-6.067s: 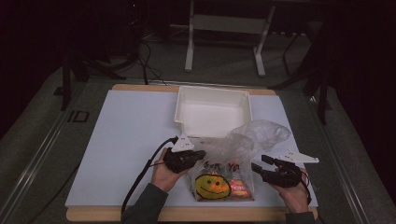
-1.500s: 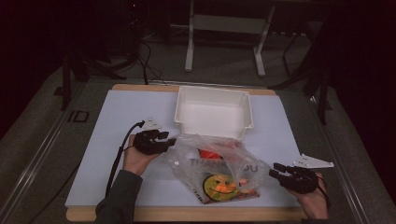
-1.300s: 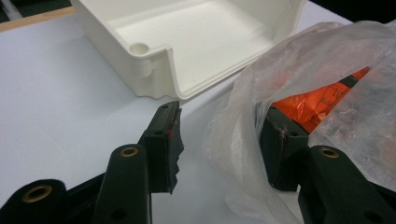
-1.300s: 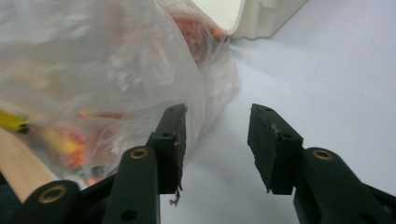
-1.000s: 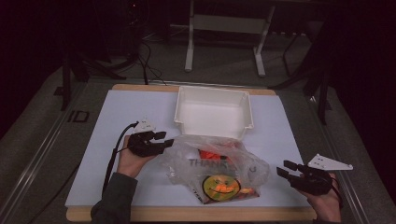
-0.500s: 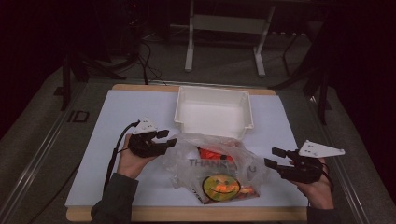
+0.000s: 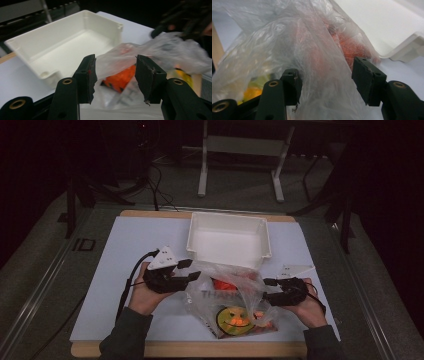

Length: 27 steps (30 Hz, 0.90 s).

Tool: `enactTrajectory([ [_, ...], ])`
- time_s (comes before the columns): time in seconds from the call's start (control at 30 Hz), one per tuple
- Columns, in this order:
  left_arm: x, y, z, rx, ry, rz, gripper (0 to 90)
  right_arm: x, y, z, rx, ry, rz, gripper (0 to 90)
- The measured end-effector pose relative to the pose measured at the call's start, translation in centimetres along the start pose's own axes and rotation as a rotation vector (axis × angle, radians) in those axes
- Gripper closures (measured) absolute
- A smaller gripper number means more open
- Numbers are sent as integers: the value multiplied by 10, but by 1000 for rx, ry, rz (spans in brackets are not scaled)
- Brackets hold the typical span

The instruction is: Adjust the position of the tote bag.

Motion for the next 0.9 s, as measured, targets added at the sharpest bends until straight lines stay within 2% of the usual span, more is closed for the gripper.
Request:
enactTrajectory([
  [0.17,31,-7,-36,-115,-74,-71,519,7,2,-13,-18,-14,-32,516],
  [0.3,50,-15,-67,-186,-105,-103,522,11,3,-21,-22,-16,-53,562],
  [0.47,56,-26,-97,-259,-125,-92,494,18,2,-25,-20,-27,-95,649],
  [0.53,56,-29,-101,-272,-128,-80,494,20,2,-25,-18,-30,-104,665],
  [0.57,57,-35,-107,-298,-136,-66,494,23,2,-25,-17,-36,-113,676],
  [0.7,60,-49,-114,-351,-156,-68,570,36,1,-23,-4,-74,-159,737],
  [0.77,61,-54,-114,-369,-155,-83,692,43,1,-22,5,-100,-190,766],
  [0.9,62,-63,-109,-389,-160,-96,866,58,-2,-19,18,-143,-246,805],
])
Point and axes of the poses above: each handheld gripper's, and its own axes: z roughly backward along the jaws, y roughly out of its top, x roughly to its right, the point moved 6 cm from there along -z, roughly forward along the jaws, and after that the axes turned 12 degrees about -z, right-handed, at the moved point
